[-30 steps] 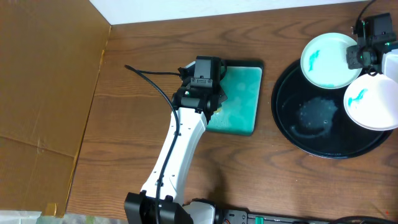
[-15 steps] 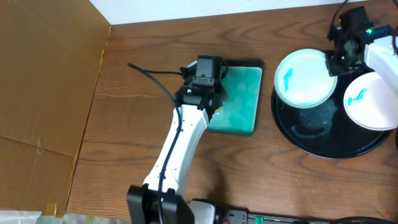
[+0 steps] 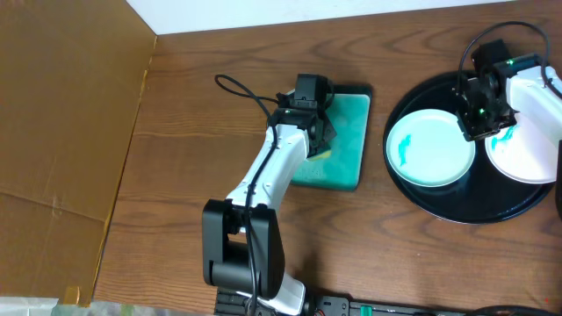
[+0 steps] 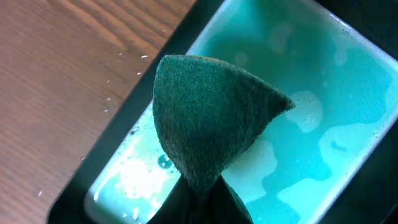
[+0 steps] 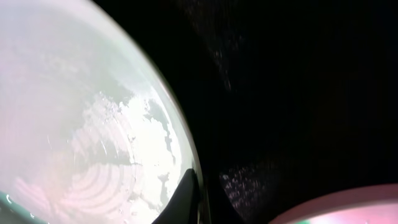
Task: Clean dirty plates on tray and stack at the side
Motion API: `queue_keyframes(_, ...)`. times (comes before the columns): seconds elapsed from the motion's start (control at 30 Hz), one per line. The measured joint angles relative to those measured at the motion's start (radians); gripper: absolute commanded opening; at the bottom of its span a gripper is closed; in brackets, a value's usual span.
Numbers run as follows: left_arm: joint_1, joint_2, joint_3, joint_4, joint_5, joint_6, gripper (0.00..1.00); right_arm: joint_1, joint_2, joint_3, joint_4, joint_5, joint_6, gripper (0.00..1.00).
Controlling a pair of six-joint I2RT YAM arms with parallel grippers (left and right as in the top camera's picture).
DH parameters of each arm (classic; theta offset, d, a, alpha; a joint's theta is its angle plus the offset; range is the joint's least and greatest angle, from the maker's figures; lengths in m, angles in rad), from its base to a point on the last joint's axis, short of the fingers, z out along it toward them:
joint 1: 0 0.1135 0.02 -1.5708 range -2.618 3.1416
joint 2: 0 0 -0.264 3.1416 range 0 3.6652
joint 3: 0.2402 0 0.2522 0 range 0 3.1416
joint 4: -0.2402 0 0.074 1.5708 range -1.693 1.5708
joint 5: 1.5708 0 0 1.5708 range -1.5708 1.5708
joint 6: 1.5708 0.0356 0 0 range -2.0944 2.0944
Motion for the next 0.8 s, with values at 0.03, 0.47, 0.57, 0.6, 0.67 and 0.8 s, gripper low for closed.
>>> queue_keyframes(0.03, 0.0, 0.008, 0.0, 0.004, 0.004, 0.002, 0.07, 0.0, -0.003, -0.007, 0.01, -0.001, 0.0, 0.02)
queue_keyframes(0.47, 0.0, 0.19, 0.0, 0.141, 0.094, 0.049, 0.07, 0.001, -0.006, -0.024, 0.035, -0.01, 0.001, 0.01)
queue_keyframes(0.57, 0.0, 0.193, 0.0, 0.163, 0.093, 0.084, 0.07, 0.001, -0.006, -0.024, 0.037, -0.01, 0.001, 0.01)
queue_keyframes(0.6, 0.0, 0.193, 0.0, 0.165, 0.093, 0.097, 0.07, 0.001, -0.006, -0.024, 0.037, -0.01, 0.001, 0.01)
queue_keyframes(0.67, 0.0, 0.191, 0.0, 0.164, 0.093, 0.114, 0.07, 0.001, -0.006, -0.024, 0.037, -0.01, 0.001, 0.01)
queue_keyframes(0.8, 0.0, 0.142, -0.001, 0.15, 0.094, 0.132, 0.07, 0.003, -0.006, -0.024, 0.038, -0.009, 0.001, 0.01)
